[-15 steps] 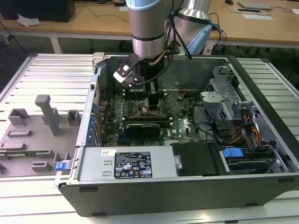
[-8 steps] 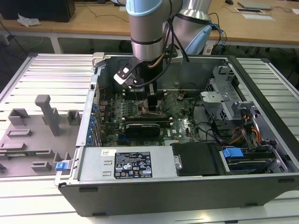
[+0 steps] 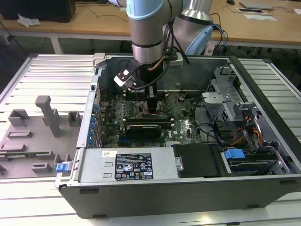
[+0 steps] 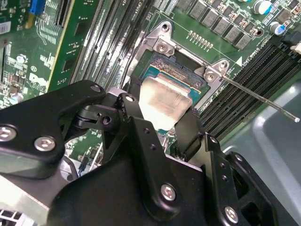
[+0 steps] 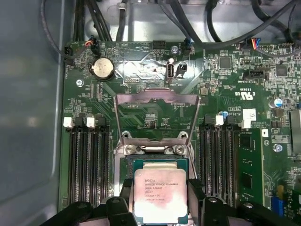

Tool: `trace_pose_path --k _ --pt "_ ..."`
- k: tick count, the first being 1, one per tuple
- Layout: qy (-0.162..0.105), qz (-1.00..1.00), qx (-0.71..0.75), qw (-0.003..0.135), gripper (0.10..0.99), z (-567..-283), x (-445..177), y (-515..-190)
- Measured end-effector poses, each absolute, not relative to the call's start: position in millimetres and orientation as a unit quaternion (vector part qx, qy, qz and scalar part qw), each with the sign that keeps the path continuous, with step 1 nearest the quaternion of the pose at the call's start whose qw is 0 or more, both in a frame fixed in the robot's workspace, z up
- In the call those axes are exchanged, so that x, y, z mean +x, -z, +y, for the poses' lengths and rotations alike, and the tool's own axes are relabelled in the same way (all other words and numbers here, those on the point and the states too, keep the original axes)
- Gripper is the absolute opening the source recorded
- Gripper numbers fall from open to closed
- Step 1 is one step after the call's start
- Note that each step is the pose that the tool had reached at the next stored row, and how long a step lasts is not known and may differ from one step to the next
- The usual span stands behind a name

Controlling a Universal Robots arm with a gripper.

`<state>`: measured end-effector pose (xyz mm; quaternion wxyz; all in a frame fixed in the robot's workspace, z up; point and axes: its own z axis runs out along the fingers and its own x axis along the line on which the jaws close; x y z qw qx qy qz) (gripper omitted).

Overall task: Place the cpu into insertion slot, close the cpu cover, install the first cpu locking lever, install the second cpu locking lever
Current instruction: 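Place the cpu into insertion slot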

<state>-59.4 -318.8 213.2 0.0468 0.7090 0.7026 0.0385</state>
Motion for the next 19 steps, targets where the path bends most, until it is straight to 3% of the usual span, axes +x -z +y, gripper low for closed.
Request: trace_pose_path --k 19 --pt "-0.038 0.698 0.714 0.047 0.541 -317 -61 -198"
